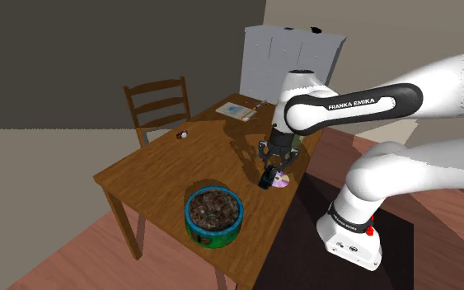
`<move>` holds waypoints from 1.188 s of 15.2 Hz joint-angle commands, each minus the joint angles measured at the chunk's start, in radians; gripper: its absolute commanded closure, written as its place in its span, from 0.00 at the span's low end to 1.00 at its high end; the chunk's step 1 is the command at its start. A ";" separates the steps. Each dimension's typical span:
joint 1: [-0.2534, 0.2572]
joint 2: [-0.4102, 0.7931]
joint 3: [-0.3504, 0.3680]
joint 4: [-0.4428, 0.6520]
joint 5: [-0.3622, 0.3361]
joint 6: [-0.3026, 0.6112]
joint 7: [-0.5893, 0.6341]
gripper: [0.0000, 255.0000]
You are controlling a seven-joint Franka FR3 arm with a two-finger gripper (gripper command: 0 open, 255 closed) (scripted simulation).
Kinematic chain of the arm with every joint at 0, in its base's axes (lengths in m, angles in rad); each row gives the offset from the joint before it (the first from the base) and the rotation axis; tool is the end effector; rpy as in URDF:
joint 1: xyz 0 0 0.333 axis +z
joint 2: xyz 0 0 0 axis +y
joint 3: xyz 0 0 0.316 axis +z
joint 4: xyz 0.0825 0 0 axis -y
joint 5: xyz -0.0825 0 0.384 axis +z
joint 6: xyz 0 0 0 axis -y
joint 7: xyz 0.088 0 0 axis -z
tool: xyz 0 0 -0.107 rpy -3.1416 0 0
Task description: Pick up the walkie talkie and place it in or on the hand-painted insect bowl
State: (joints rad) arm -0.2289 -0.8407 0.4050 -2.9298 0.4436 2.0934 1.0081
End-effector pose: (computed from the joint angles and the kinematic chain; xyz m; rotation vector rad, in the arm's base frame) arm 0.2848 0.0457 0.3642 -2.5436 1.7196 0.0683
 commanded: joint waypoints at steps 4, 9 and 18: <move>-0.007 -0.044 -0.022 0.046 -0.026 -0.089 0.012 1.00; -0.016 -0.073 -0.045 0.099 -0.052 -0.169 0.020 1.00; -0.032 -0.097 -0.081 0.205 -0.092 -0.299 0.034 1.00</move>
State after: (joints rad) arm -0.2581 -0.9353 0.3294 -2.7385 0.3574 1.8119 1.0414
